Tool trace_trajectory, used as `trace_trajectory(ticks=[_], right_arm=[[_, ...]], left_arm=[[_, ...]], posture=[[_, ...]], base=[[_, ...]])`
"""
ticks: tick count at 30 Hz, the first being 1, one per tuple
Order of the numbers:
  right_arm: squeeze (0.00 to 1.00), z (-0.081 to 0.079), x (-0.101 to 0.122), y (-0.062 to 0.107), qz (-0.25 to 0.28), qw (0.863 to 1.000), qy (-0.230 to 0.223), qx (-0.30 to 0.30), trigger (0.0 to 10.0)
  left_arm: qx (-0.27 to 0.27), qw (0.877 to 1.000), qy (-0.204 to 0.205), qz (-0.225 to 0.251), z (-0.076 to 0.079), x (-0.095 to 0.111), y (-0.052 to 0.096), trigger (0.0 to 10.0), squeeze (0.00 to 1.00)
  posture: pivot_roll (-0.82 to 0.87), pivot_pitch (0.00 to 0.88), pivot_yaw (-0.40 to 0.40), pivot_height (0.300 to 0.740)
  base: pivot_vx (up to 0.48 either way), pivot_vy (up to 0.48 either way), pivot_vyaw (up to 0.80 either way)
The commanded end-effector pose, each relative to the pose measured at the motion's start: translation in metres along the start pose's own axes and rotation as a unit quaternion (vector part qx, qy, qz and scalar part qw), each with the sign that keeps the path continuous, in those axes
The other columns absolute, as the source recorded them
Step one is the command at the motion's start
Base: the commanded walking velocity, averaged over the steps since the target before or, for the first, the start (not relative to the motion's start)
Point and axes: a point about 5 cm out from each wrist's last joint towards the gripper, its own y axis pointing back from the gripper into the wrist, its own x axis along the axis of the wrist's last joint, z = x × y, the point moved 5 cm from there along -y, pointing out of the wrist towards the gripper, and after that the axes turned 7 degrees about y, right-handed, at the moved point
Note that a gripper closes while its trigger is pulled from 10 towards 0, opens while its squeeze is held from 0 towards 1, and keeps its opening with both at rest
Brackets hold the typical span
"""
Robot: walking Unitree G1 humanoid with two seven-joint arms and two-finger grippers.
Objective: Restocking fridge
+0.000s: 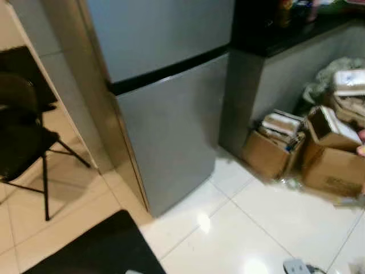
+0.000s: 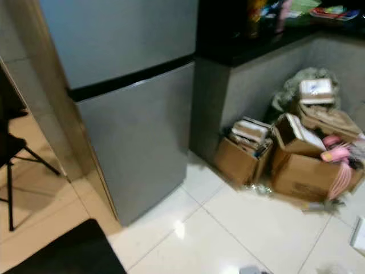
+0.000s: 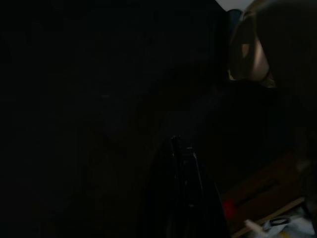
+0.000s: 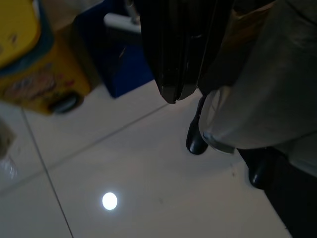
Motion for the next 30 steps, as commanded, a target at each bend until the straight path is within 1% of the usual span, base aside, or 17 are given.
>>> trace_trajectory(ticks=[1,11,30], right_arm=[[0.0,-0.002,-0.002,0.0,0.0,1.0,-0.006,0.003,10.0],[0.0,-0.0034,-0.0014,-0.0003,0.001,1.0,-0.009,0.006,10.0],[0.0,-0.0019,-0.0006,0.0001,0.003,1.0,-0.011,0.007,10.0]], left_arm=[[-0.012,0.998,0.002,0.055,0.009,0.0338,-0.0015,10.0,0.0],[-0.012,0.998,0.003,0.056,0.0065,0.0336,-0.0011,10.0,0.0],[-0.017,0.998,0.005,0.057,0.0144,0.035,-0.002,10.0,0.0]], posture=[[-0.04,0.0,-0.031,0.74],[-0.04,0.0,-0.032,0.74],[-0.05,0.0,-0.033,0.74]], base=[[0.0,0.0,0.77],[0.0,0.0,0.77],[0.0,0.0,0.77]])
